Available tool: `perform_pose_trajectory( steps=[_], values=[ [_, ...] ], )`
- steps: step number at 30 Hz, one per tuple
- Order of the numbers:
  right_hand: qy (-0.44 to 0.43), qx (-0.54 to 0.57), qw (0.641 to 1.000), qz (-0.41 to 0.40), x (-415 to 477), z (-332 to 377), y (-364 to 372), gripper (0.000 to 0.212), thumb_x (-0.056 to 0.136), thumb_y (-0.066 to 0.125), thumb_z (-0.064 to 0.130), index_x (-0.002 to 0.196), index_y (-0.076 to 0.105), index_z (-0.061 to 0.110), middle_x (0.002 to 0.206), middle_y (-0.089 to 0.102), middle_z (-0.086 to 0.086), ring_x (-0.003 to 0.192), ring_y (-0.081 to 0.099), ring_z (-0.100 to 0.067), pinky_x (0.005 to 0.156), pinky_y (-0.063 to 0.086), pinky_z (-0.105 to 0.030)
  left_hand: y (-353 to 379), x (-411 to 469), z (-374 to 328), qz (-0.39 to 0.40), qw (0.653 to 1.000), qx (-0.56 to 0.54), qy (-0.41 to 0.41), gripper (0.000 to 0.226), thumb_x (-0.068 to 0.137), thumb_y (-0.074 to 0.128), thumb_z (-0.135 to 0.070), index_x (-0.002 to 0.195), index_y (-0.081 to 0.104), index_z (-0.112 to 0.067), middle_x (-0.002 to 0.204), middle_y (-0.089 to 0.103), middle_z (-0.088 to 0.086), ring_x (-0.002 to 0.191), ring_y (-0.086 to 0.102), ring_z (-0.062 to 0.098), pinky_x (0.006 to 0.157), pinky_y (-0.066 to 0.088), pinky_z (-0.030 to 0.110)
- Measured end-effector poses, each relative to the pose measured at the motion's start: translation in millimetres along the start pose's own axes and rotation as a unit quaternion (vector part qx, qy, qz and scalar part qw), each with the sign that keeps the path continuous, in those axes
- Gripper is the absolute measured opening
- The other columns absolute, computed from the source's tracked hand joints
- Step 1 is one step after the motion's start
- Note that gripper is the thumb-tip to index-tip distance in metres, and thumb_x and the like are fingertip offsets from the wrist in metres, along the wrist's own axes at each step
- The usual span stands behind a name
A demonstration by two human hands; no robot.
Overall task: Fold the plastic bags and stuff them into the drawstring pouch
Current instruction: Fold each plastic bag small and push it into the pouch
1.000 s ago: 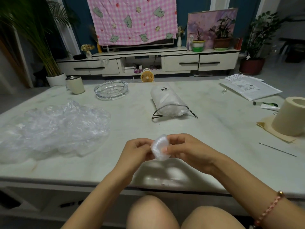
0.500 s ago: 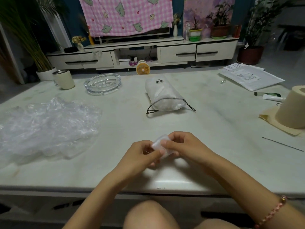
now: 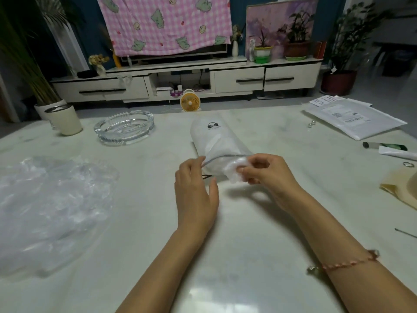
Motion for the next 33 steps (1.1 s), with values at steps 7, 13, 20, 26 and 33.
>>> perform_pose_trajectory(
  steps=[7,13,20,26,33],
  values=[
    [-0.107,-0.158,0.981,-0.038,18,-11,10,0.026,0.077,0.072,0.007,0.069,0.06,0.029,0.061,0.058,0.018,0.058,0.053,0.006,0.06,0.04,-0.008,40,55,12,0.083,0.99,0.098,0.057,0.049,0.09,0.043,-0.011,0.139,0.044,-0.009,0.147,0.036,0.019,0.136,0.032,0.036,0.109,0.025,0.044],
    [-0.263,-0.273,0.903,-0.201,11,-8,7,0.016,0.072,0.077,0.019,0.072,0.061,0.017,0.077,0.051,0.008,0.072,0.045,-0.006,0.067,0.034,-0.008,35,39,1,0.136,0.988,-0.026,0.062,0.052,0.089,0.033,-0.027,0.138,0.045,-0.015,0.15,0.034,0.006,0.14,0.028,0.022,0.108,0.016,0.015],
    [-0.285,-0.3,0.882,-0.228,12,-5,-3,0.036,0.069,0.076,0.006,0.09,0.047,0.013,0.091,0.052,-0.003,0.076,0.046,-0.016,0.064,0.04,-0.033,33,15,-19,0.162,0.974,-0.138,0.077,0.047,0.09,0.037,-0.025,0.136,0.045,-0.02,0.143,0.035,-0.008,0.141,0.024,0.015,0.11,0.015,0.011],
    [-0.151,-0.318,0.91,-0.221,17,-11,-19,0.02,0.079,0.052,0.001,0.088,0.04,0.015,0.083,0.053,-0.001,0.071,0.047,-0.021,0.06,0.033,-0.033,54,-3,-42,0.171,0.973,-0.039,0.149,0.057,0.087,0.025,-0.025,0.136,0.048,-0.008,0.146,0.04,0.008,0.139,0.028,0.032,0.109,0.024,0.048],
    [-0.103,-0.118,0.987,-0.043,19,-6,-19,0.037,0.074,0.058,-0.009,0.1,0.058,0.017,0.1,0.06,0.003,0.094,0.054,-0.011,0.075,0.042,-0.012,58,8,-18,0.207,0.96,0.152,0.112,0.058,0.094,0.013,-0.029,0.149,0.02,-0.012,0.158,0.01,0.004,0.146,0.006,0.024,0.115,0.008,0.046]
  ],
)
Point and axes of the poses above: each hand's wrist, its own x-axis towards the middle knuckle, its own y-axis out of the palm, z = x × y, the point moved 4 cm from there along x, towards the middle knuckle
